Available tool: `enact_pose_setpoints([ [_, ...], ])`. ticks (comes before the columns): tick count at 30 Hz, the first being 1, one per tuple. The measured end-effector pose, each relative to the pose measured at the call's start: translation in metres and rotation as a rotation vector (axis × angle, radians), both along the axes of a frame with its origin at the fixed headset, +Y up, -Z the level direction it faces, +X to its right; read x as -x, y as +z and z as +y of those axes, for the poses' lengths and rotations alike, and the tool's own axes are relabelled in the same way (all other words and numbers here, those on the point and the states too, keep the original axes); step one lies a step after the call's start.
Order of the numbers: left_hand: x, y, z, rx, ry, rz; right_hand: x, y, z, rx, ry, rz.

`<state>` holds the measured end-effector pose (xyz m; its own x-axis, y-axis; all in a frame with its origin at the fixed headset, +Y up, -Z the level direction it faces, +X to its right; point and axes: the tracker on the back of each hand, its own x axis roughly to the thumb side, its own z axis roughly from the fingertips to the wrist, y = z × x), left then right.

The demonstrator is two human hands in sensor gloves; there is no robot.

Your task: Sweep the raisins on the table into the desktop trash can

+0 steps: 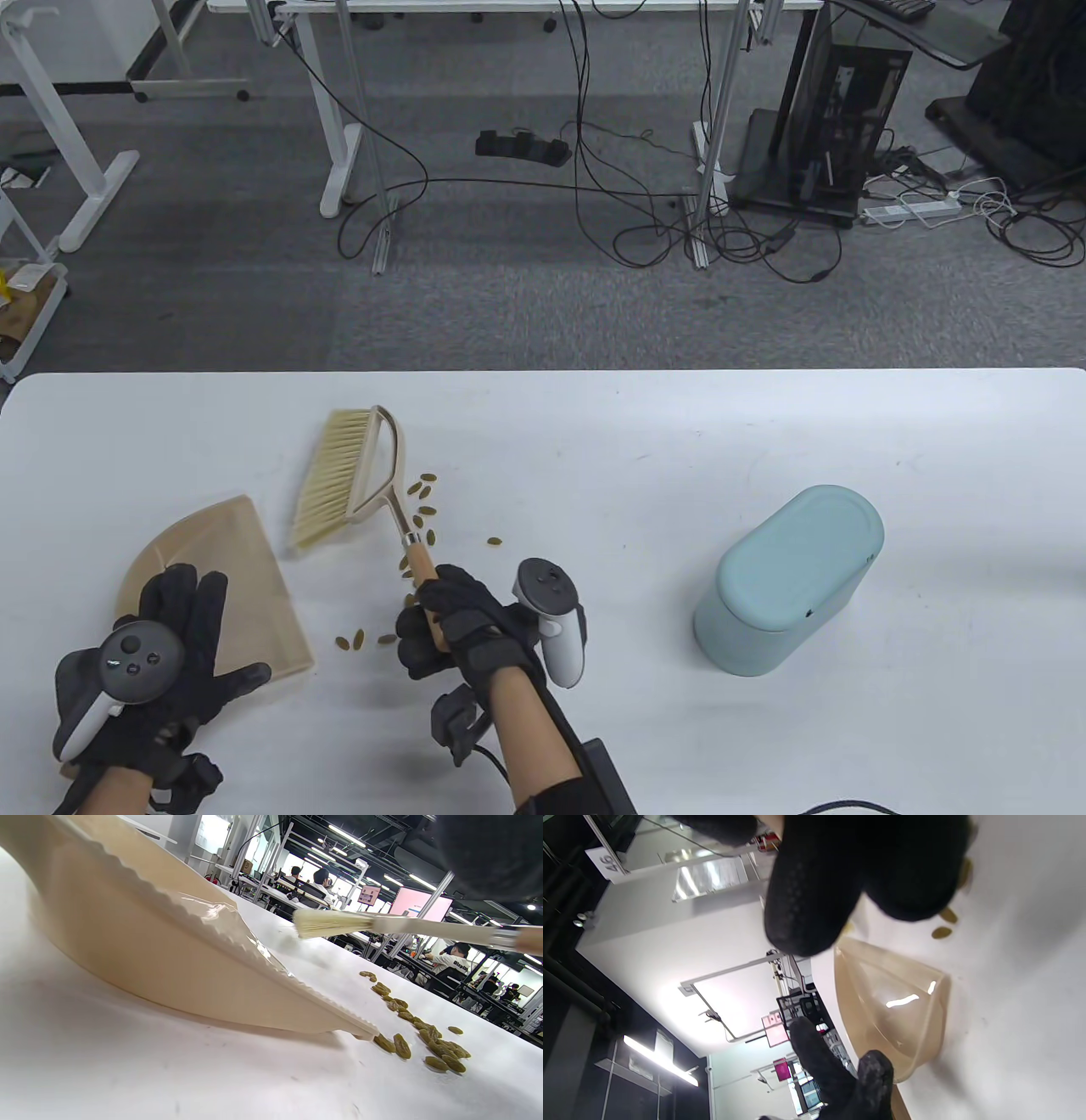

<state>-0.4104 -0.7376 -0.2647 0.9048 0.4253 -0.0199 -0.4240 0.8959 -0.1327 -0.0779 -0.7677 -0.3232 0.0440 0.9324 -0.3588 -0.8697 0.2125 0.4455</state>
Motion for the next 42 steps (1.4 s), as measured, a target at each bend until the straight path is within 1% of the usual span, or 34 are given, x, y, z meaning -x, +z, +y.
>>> enact_pose_setpoints([
  [2,0.001,0.000,0.000,-0.003,0.010,0.001,0.009,-0.002,-0.006,0.046,-0.023,-0.013],
  [3,0.003,0.000,0.000,-0.004,0.018,0.003,0.009,-0.001,-0.011,0.065,-0.019,-0.042],
  [6,0.005,-0.001,-0.001,-0.002,0.032,0.016,-0.005,0.003,-0.011,0.064,-0.027,-0.113],
  [8,0.006,-0.001,-0.002,0.008,0.026,0.022,-0.023,0.009,-0.006,0.079,-0.003,-0.138],
  [12,0.006,-0.001,-0.002,0.010,0.021,0.025,-0.075,0.024,0.006,0.105,0.045,-0.111],
  [15,0.007,-0.001,-0.002,0.008,0.022,0.030,-0.111,0.037,0.013,0.092,0.125,-0.131],
  [17,0.006,-0.001,-0.003,0.012,0.015,0.030,-0.128,0.043,0.016,0.065,0.169,-0.148],
  [19,0.005,-0.001,-0.004,0.021,0.001,0.031,-0.140,0.046,0.019,0.017,0.124,-0.152],
  [20,0.005,-0.001,-0.005,0.025,-0.004,0.031,-0.144,0.048,0.020,0.007,0.071,-0.135],
  [23,0.003,-0.001,-0.005,0.027,-0.015,0.026,-0.149,0.051,0.022,-0.017,0.034,-0.054],
  [28,0.002,-0.001,-0.006,0.035,-0.026,0.029,-0.142,0.054,0.016,-0.079,0.082,0.173],
  [29,0.003,-0.001,-0.006,0.037,-0.025,0.034,-0.141,0.054,0.014,-0.081,0.079,0.214],
  [31,0.004,-0.001,-0.006,0.037,-0.020,0.040,-0.139,0.054,0.010,-0.060,0.045,0.246],
  [34,0.005,-0.001,-0.007,0.040,-0.016,0.045,-0.136,0.053,0.007,-0.049,0.057,0.255],
  [38,0.005,-0.001,-0.007,0.042,-0.019,0.042,-0.144,0.050,0.006,-0.059,0.200,0.239],
  [39,0.004,-0.001,-0.007,0.042,-0.019,0.041,-0.147,0.049,0.006,-0.067,0.213,0.231],
  [42,0.005,-0.001,-0.007,0.044,-0.017,0.044,-0.161,0.047,0.011,-0.112,0.290,0.174],
])
